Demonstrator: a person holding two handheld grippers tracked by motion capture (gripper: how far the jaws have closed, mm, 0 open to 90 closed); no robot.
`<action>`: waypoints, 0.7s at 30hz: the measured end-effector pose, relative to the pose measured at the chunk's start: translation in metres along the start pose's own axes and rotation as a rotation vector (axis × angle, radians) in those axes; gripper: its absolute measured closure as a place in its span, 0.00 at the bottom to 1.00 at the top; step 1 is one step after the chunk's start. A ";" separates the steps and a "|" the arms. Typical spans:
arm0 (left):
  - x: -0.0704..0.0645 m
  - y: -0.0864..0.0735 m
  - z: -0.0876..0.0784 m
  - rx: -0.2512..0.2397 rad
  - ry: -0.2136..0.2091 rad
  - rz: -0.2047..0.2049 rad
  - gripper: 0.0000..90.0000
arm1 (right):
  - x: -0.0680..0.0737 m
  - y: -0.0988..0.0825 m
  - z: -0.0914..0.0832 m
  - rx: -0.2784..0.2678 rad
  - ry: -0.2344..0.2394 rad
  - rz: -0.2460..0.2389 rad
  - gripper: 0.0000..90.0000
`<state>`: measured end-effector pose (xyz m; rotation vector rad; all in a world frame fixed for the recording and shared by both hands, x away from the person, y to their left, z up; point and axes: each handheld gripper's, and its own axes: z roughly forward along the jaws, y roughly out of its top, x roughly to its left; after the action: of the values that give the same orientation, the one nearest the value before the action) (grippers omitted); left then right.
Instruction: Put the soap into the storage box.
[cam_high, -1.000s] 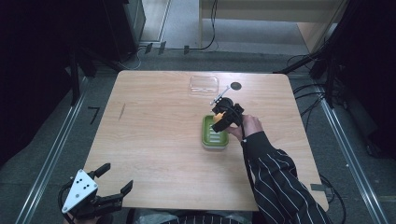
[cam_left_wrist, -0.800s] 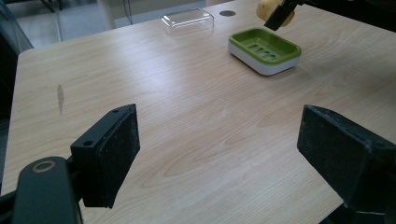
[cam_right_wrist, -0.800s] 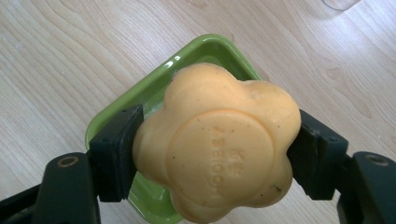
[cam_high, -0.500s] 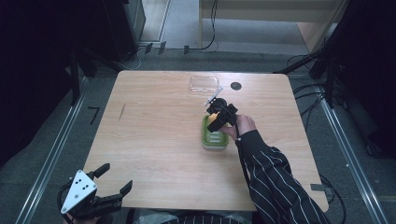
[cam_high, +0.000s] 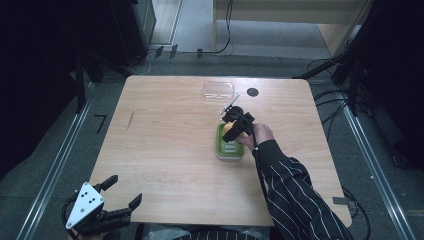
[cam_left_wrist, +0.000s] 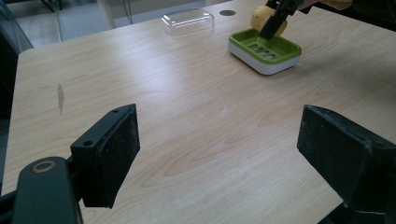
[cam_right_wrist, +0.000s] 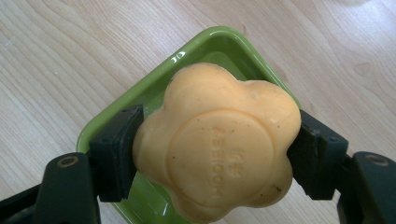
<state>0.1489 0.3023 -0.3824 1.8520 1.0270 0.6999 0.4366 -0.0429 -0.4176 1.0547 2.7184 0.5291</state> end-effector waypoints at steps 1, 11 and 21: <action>0.000 0.000 0.000 0.000 0.000 0.000 0.15 | 0.000 0.000 0.001 0.004 0.001 -0.002 0.31; 0.000 0.000 0.000 0.001 -0.001 -0.001 0.15 | 0.003 0.003 0.012 0.040 0.014 -0.005 0.31; 0.000 0.000 0.000 0.001 0.000 0.000 0.15 | 0.003 0.002 0.020 0.063 0.022 -0.007 0.31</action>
<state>0.1489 0.3024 -0.3824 1.8529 1.0268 0.6994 0.4412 -0.0348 -0.4353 1.0605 2.7739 0.4598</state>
